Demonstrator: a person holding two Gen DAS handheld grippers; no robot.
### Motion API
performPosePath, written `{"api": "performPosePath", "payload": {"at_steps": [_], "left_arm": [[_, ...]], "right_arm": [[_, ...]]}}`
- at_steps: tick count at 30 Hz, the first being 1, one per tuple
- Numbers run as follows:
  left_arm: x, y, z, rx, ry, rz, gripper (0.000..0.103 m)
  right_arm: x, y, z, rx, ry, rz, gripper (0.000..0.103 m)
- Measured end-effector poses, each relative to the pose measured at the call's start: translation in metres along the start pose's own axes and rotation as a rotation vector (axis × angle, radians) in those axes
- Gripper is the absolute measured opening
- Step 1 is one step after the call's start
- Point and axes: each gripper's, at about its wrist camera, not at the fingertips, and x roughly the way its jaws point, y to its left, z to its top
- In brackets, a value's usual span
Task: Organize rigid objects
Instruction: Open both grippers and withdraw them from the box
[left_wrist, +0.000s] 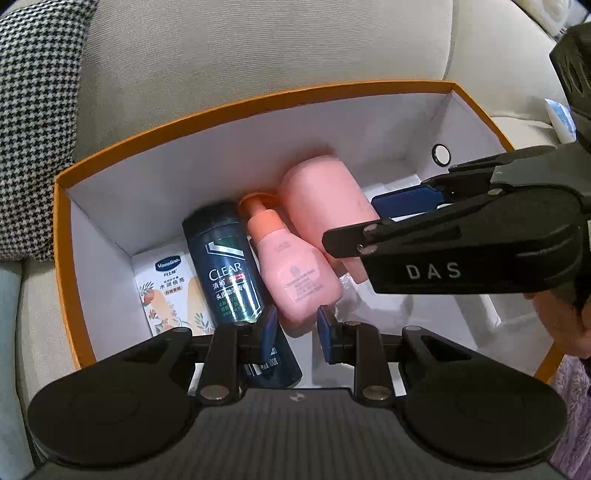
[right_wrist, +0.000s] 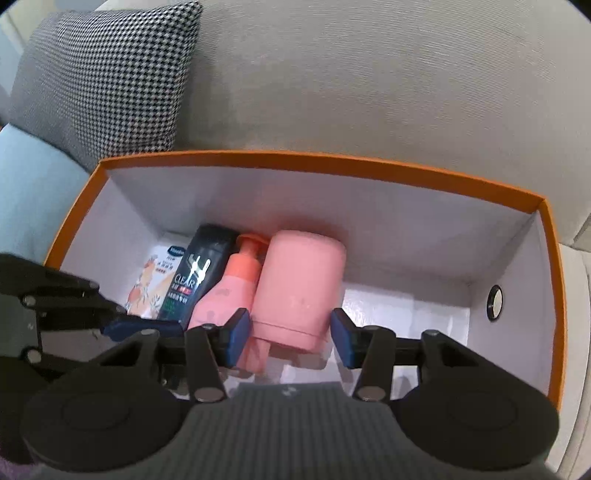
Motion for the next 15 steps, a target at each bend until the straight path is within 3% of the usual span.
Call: {"api": "performPosePath", "payload": {"at_steps": [7, 15], "left_arm": [[-0.018, -0.001, -0.005, -0.035, -0.038, -0.011, 0.032], [-0.072, -0.023, -0.033, -0.03, -0.186, -0.055, 0.032]], "right_arm": [[-0.016, 0.002, -0.004, 0.016, -0.018, -0.002, 0.053], [-0.075, 0.019, -0.036, -0.007, -0.124, -0.041, 0.057]]}}
